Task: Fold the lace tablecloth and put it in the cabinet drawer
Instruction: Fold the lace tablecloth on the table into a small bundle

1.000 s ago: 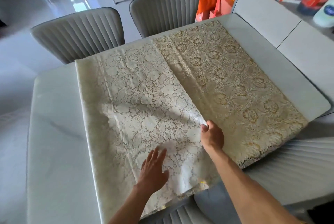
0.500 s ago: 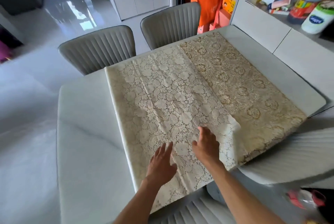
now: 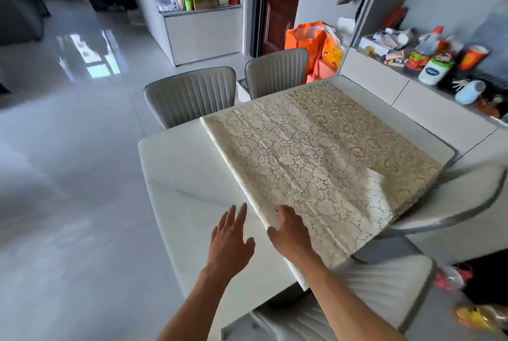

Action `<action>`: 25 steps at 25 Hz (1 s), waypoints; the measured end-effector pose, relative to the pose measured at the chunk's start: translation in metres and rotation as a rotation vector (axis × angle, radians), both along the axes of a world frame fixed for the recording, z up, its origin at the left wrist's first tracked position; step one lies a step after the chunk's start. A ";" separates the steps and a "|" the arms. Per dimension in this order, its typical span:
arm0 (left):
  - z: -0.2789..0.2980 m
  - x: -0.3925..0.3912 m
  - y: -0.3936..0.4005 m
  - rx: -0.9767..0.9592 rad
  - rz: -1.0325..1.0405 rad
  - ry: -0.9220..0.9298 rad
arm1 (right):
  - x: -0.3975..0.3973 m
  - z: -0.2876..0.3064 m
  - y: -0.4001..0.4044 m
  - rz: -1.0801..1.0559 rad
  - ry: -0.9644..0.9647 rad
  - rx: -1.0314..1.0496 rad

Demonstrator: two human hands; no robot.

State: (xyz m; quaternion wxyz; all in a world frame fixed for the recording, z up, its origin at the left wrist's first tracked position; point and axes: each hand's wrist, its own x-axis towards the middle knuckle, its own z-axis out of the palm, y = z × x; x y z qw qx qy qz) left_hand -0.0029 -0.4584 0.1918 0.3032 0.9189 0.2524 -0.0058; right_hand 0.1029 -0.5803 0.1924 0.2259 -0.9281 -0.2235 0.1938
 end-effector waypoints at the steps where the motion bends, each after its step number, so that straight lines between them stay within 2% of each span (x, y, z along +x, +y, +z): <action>1: 0.008 -0.018 0.018 0.010 0.000 -0.021 | -0.019 0.011 0.018 -0.009 -0.011 0.030; 5: 0.034 -0.058 0.076 -0.018 0.025 -0.085 | -0.063 0.040 0.067 -0.029 -0.059 0.086; 10: 0.043 -0.054 0.127 -0.035 -0.035 -0.091 | -0.063 0.041 0.115 -0.136 -0.022 0.101; 16: 0.041 -0.001 0.217 0.117 -0.182 0.029 | -0.015 0.019 0.193 -0.269 0.047 0.194; 21: 0.069 0.062 0.314 0.200 -0.259 0.051 | 0.035 0.039 0.273 -0.379 0.041 0.209; 25: 0.086 0.118 0.381 0.249 -0.371 -0.035 | 0.072 0.054 0.346 -0.440 -0.009 0.245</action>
